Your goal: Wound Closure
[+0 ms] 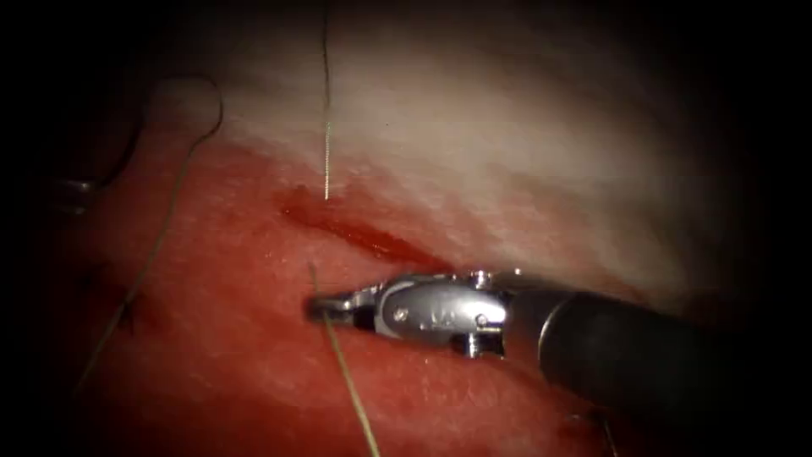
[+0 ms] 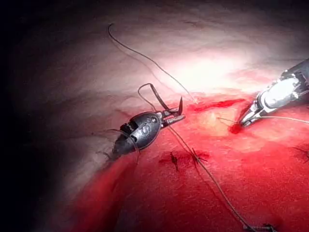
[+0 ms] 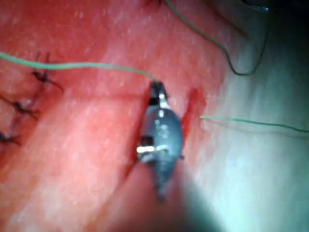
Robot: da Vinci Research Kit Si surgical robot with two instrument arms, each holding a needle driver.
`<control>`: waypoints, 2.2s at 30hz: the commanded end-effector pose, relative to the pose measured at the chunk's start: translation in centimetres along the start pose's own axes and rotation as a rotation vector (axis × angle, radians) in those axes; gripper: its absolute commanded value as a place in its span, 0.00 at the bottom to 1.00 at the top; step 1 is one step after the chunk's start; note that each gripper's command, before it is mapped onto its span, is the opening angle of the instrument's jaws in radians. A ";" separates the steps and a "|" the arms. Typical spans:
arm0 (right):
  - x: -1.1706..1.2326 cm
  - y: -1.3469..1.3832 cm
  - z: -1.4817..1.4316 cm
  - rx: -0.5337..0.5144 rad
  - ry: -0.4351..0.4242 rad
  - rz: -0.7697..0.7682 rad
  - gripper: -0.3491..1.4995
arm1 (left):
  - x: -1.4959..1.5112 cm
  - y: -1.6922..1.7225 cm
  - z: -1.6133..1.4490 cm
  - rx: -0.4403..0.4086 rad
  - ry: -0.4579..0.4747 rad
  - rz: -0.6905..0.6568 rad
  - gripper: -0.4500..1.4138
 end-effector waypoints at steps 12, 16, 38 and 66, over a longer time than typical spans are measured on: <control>0.83 -0.82 -0.47 0.045 0.099 -0.030 0.00 | -0.06 -0.02 0.08 0.002 0.000 0.000 0.00; 0.98 -1.00 -0.54 0.056 0.115 -0.044 0.00 | -0.06 -0.02 0.08 0.002 0.000 0.000 0.00; -0.04 0.22 0.23 -0.115 0.084 0.002 0.89 | -0.06 -0.02 0.08 -0.001 0.002 0.000 0.00; -0.59 0.51 0.42 -0.112 0.050 0.040 0.00 | -0.07 -0.01 0.08 -0.001 0.002 0.001 0.00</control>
